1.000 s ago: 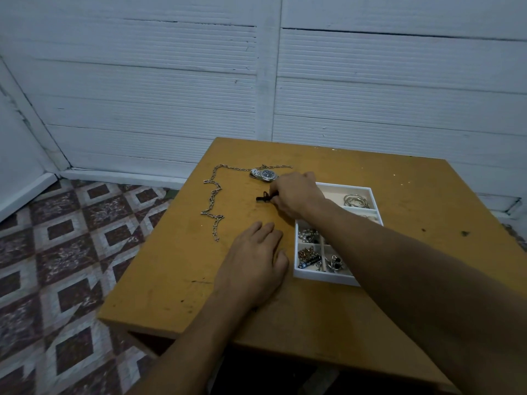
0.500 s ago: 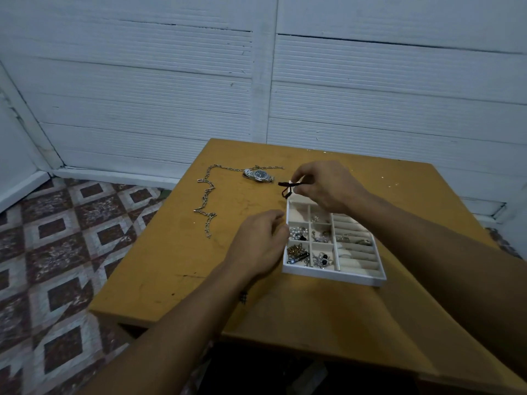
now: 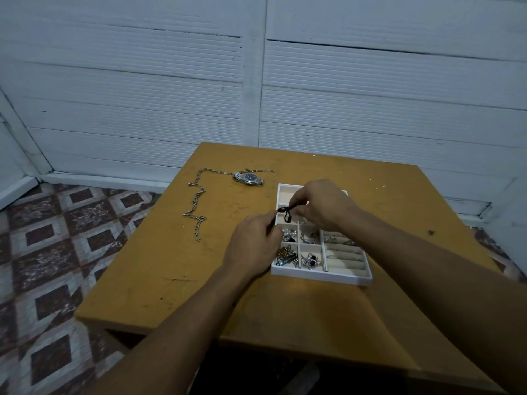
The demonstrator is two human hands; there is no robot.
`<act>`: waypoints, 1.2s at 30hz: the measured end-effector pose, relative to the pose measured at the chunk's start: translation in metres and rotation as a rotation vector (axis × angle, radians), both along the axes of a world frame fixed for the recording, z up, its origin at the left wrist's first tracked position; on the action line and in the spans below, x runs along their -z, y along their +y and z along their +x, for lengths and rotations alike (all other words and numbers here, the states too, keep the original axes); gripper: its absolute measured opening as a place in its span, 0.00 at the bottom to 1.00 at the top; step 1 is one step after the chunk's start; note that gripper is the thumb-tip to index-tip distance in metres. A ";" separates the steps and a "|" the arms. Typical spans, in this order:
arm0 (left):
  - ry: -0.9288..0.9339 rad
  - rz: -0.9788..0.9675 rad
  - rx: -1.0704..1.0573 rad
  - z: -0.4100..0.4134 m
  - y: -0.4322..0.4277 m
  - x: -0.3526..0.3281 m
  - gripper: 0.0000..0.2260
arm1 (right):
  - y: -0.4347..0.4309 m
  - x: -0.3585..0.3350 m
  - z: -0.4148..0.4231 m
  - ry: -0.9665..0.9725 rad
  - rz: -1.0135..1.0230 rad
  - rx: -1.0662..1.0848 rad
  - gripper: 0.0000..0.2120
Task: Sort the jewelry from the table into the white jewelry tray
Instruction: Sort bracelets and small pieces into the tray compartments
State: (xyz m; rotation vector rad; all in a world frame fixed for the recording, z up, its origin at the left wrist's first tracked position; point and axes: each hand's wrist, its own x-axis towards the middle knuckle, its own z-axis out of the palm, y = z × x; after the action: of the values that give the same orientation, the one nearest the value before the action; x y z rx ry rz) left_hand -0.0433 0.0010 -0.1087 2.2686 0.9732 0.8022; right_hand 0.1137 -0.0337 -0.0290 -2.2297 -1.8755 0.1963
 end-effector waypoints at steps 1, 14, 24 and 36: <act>-0.001 0.005 -0.004 0.000 -0.001 0.001 0.12 | 0.003 0.003 -0.002 -0.016 -0.007 0.001 0.08; -0.016 0.034 -0.029 0.001 -0.002 0.005 0.11 | 0.017 0.023 -0.019 -0.048 -0.061 0.077 0.10; -0.006 0.053 -0.037 0.001 -0.001 0.006 0.12 | 0.005 0.025 -0.018 -0.098 0.093 0.074 0.10; 0.008 0.053 -0.042 0.000 -0.003 0.005 0.12 | 0.003 0.023 -0.012 -0.009 0.034 0.063 0.09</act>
State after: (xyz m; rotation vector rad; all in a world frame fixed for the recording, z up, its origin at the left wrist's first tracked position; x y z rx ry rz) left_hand -0.0429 -0.0017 -0.1135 2.3048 1.0179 0.8466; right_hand 0.1014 -0.0303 -0.0524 -2.2677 -1.7965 0.1429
